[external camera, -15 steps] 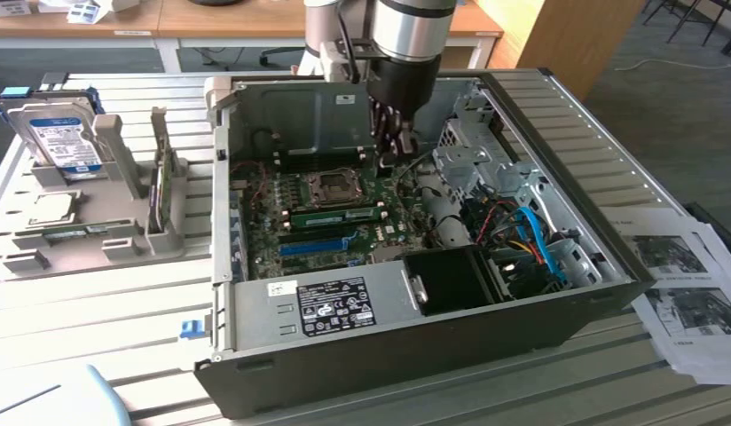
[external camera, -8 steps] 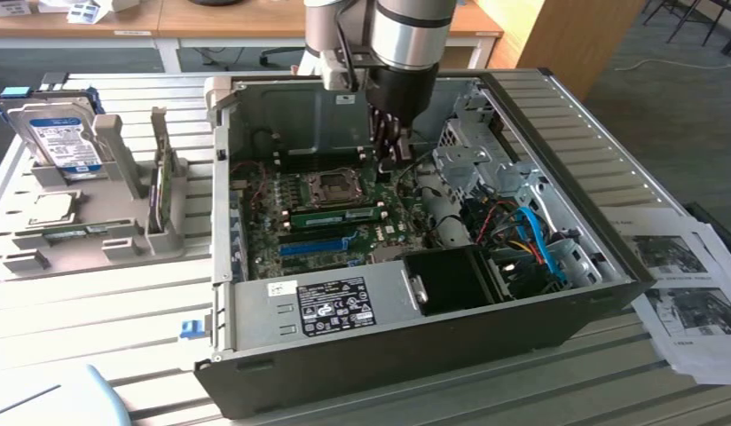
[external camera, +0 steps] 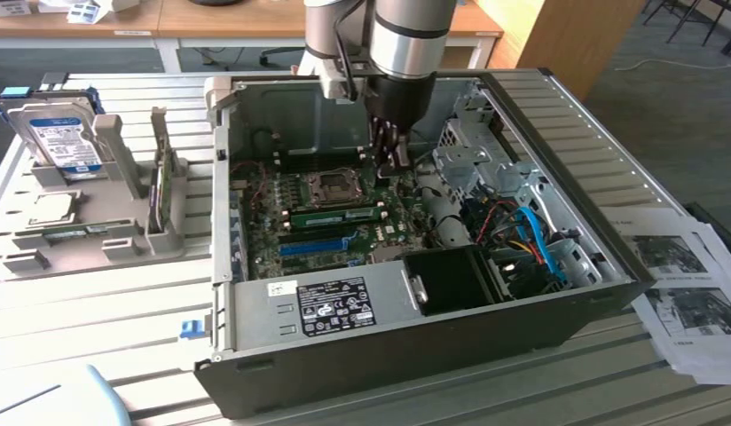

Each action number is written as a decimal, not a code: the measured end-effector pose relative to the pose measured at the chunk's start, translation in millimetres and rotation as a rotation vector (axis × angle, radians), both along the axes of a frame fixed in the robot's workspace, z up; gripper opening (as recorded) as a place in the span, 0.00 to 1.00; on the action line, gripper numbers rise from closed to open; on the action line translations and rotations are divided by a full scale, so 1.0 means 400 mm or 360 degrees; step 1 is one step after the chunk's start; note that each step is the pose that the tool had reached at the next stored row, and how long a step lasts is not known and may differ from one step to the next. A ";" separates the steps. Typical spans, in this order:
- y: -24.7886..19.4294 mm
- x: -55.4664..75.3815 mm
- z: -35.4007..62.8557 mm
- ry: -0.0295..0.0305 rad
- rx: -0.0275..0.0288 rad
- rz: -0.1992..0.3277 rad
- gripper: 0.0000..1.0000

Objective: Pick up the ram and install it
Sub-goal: 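Press down the ram until it locks into place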

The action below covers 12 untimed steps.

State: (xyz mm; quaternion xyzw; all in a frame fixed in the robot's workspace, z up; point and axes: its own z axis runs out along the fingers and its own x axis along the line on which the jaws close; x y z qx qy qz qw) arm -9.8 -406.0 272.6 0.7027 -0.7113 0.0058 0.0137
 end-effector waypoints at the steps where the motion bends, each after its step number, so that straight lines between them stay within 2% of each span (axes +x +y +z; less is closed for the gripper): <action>1: 0.000 0.000 -0.003 0.00001 -0.00002 0.0000 0.09; 12: 0.000 0.000 -0.033 0.00001 -0.00001 0.0000 0.09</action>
